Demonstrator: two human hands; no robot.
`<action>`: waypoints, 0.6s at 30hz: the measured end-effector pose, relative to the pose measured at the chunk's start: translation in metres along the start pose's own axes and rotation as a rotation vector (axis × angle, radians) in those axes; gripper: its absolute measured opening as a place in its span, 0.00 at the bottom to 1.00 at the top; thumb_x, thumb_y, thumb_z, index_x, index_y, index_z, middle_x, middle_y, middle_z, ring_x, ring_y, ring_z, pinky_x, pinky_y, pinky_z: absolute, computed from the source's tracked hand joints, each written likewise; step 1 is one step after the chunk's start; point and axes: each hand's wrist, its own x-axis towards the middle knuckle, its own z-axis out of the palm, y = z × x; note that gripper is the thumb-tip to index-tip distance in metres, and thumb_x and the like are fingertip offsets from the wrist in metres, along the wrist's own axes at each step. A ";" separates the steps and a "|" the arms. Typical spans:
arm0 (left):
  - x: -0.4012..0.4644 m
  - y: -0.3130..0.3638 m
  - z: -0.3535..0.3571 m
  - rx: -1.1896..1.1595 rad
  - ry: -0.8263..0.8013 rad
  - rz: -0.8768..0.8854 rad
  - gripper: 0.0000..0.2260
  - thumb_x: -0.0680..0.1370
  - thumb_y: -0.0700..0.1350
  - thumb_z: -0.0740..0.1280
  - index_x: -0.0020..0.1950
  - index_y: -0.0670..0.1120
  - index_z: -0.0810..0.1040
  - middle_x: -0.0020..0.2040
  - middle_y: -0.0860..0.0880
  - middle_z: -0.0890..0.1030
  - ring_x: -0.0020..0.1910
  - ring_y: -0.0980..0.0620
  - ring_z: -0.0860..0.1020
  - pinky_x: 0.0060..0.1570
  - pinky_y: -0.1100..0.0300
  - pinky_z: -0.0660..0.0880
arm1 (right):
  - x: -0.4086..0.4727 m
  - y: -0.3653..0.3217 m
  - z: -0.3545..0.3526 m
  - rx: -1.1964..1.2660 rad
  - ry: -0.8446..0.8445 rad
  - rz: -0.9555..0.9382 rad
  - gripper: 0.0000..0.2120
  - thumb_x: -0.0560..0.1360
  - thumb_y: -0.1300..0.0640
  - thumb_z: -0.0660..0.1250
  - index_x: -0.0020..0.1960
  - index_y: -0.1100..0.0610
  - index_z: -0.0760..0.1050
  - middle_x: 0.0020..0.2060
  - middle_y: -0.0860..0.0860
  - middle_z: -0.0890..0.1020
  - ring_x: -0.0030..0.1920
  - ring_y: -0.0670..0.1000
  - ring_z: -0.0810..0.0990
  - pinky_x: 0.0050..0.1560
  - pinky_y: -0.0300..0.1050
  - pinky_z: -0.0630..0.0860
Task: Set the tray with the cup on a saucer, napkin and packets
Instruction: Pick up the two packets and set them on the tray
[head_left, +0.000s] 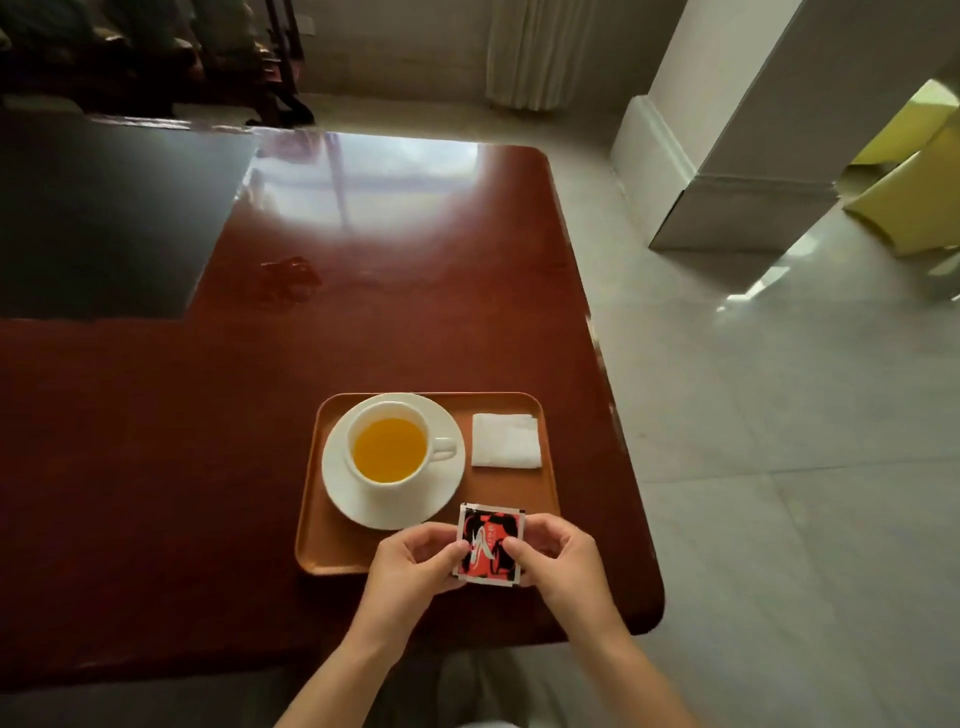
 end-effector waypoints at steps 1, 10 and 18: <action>0.003 -0.001 0.007 0.011 0.024 -0.004 0.04 0.74 0.39 0.70 0.46 0.45 0.84 0.42 0.48 0.86 0.44 0.51 0.85 0.37 0.64 0.80 | 0.005 0.002 -0.006 -0.011 -0.020 0.006 0.04 0.70 0.62 0.72 0.42 0.53 0.81 0.39 0.50 0.85 0.43 0.48 0.83 0.44 0.51 0.81; 0.051 -0.013 0.029 0.208 0.217 -0.004 0.05 0.74 0.38 0.70 0.43 0.48 0.84 0.41 0.50 0.86 0.42 0.54 0.84 0.46 0.52 0.81 | 0.064 0.029 -0.038 -0.201 0.061 0.053 0.03 0.70 0.59 0.73 0.41 0.51 0.80 0.37 0.46 0.84 0.40 0.43 0.81 0.39 0.37 0.77; 0.072 -0.032 0.041 0.389 0.291 -0.024 0.05 0.74 0.39 0.70 0.48 0.45 0.84 0.43 0.48 0.85 0.43 0.55 0.83 0.41 0.60 0.81 | 0.076 0.044 -0.030 -0.281 0.043 0.064 0.06 0.70 0.57 0.73 0.40 0.49 0.77 0.35 0.42 0.81 0.38 0.39 0.80 0.34 0.30 0.75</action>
